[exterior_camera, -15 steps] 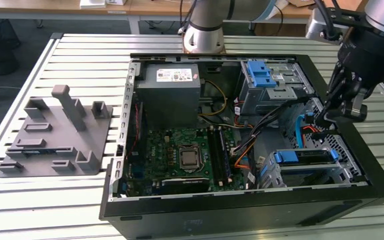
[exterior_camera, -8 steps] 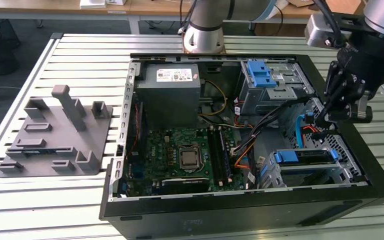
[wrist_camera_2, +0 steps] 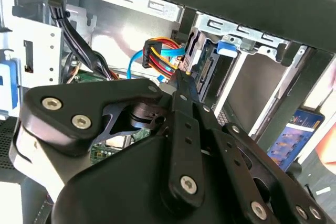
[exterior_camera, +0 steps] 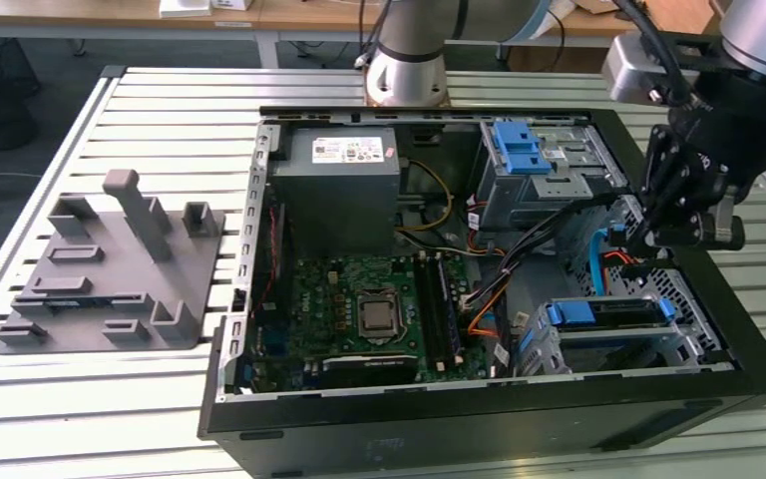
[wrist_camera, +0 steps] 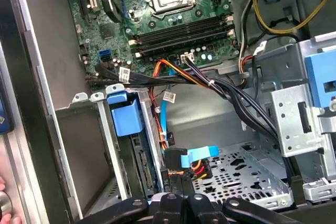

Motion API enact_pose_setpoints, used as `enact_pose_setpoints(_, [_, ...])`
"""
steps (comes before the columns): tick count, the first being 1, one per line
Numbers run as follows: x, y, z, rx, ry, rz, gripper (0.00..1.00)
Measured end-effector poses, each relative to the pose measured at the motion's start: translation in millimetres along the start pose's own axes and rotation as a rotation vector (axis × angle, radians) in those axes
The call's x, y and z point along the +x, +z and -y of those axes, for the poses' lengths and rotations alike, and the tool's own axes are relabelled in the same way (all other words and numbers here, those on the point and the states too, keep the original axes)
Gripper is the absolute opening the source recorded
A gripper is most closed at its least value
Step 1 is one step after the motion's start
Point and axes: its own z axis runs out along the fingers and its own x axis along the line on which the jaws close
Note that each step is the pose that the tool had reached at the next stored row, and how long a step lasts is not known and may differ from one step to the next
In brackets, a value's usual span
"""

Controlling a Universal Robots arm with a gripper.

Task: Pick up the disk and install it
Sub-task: 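Insert the first disk wire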

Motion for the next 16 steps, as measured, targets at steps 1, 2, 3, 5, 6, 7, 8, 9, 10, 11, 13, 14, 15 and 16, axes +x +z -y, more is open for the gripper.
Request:
enact_pose_setpoints(1, [0.9, 0.0, -0.7, 0.0021, -0.002, 0.0005, 0.11])
enact_pose_setpoints(2, [1.7, 0.0, -1.1, 0.0053, -0.004, 0.0014, 0.11])
enact_pose_setpoints(3, [2.2, 0.0, -1.3, 0.0085, -0.008, 0.0023, 0.11])
enact_pose_setpoints(5, [2.3, 0.2, -1.2, 0.0108, -0.026, 0.0033, 0.11])
enact_pose_setpoints(6, [2.4, 0.8, -1.2, 0.0110, -0.041, 0.0043, 0.11])
enact_pose_setpoints(7, [2.4, 1.3, -1.3, 0.0114, -0.059, 0.0050, 0.11])
enact_pose_setpoints(8, [2.4, 1.9, -1.3, 0.0117, -0.076, 0.0058, 0.11])
enact_pose_setpoints(9, [2.6, 2.1, -1.3, 0.0120, -0.090, 0.0061, 0.17])
enact_pose_setpoints(10, [2.8, 2.1, -1.2, 0.0121, -0.097, 0.0064, 0.17])
enact_pose_setpoints(11, [3.0, 2.2, -1.2, 0.0123, -0.102, 0.0067, 0.24])
enact_pose_setpoints(13, [3.2, 2.2, -1.2, 0.0126, -0.116, 0.0073, 0.24])
enact_pose_setpoints(14, [3.3, 2.2, -1.4, 0.0128, -0.126, 0.0073, 0.24])
enact_pose_setpoints(15, [3.4, 2.2, -1.6, 0.0131, -0.137, 0.0073, 0.24])
enact_pose_setpoints(16, [3.5, 2.2, -1.7, 0.0136, -0.147, 0.0073, 0.24])
